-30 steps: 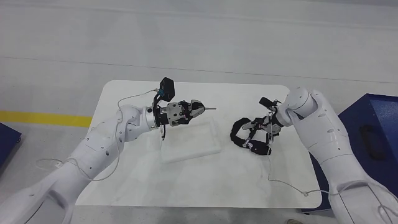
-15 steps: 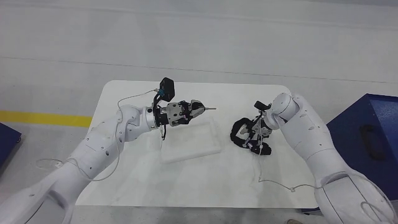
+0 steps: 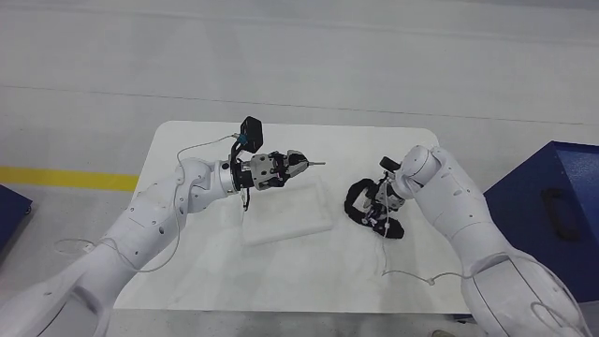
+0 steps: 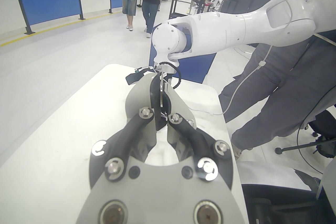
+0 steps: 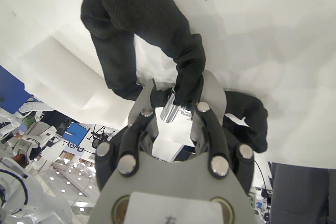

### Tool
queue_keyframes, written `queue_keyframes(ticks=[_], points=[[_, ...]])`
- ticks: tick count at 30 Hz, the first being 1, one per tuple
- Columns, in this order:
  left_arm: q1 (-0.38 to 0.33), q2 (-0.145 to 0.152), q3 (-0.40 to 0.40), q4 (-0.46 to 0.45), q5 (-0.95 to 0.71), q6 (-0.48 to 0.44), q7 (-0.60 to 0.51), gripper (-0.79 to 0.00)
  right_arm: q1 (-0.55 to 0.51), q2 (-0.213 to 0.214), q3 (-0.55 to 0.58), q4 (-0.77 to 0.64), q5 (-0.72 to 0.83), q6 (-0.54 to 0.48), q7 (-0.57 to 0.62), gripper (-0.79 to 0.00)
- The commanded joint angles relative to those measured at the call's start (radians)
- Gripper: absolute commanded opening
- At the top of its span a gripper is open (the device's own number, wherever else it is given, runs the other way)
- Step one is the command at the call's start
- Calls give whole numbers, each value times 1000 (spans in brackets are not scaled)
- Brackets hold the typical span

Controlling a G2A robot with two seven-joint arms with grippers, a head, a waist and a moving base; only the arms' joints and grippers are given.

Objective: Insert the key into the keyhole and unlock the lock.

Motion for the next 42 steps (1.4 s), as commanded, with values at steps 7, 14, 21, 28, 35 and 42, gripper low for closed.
queue_keyframes(ticks=[7,14,21,28,35,42], points=[[0,0,0,0,0,0,0,-785,17,-25,-10,56,13,-18,3,-785],[0,0,0,0,0,0,0,-785,56,0,76,178,180,-204,201,-785],[0,0,0,0,0,0,0,-785,45,55,192,270,427,-320,339,-785],[0,0,0,0,0,0,0,-785,-28,84,216,192,605,-289,339,-785],[0,0,0,0,0,0,0,-785,-28,84,216,192,605,-289,339,-785],[0,0,0,0,0,0,0,-785,-28,84,216,192,605,-289,339,-785]])
